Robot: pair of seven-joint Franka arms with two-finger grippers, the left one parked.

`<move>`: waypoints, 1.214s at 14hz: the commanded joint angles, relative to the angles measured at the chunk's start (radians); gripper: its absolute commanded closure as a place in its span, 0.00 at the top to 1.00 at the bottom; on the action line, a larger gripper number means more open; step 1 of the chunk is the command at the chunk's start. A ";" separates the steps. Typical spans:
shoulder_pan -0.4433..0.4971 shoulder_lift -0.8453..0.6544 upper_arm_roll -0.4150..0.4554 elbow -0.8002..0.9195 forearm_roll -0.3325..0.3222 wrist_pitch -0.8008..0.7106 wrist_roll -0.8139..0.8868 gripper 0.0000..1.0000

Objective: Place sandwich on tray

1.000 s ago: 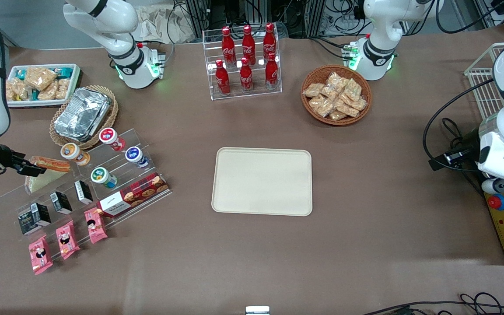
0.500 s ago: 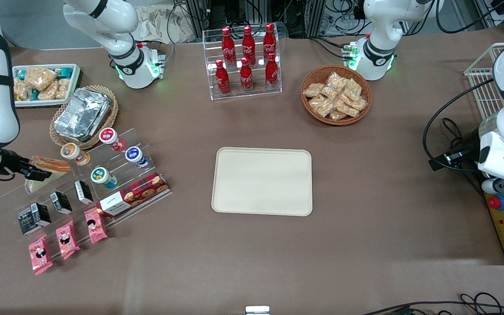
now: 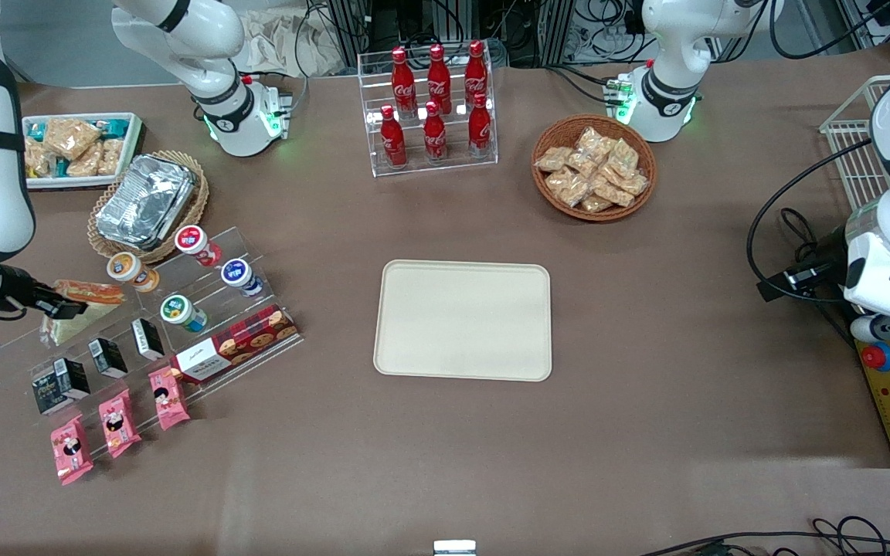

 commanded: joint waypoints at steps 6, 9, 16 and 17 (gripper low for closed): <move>0.021 0.035 0.022 0.300 0.014 -0.178 -0.125 0.38; 0.031 0.026 0.097 0.361 0.010 -0.245 -0.148 0.38; 0.106 0.037 0.319 0.388 0.003 -0.184 -0.407 0.38; 0.150 0.046 0.319 0.388 0.003 -0.156 -0.451 0.38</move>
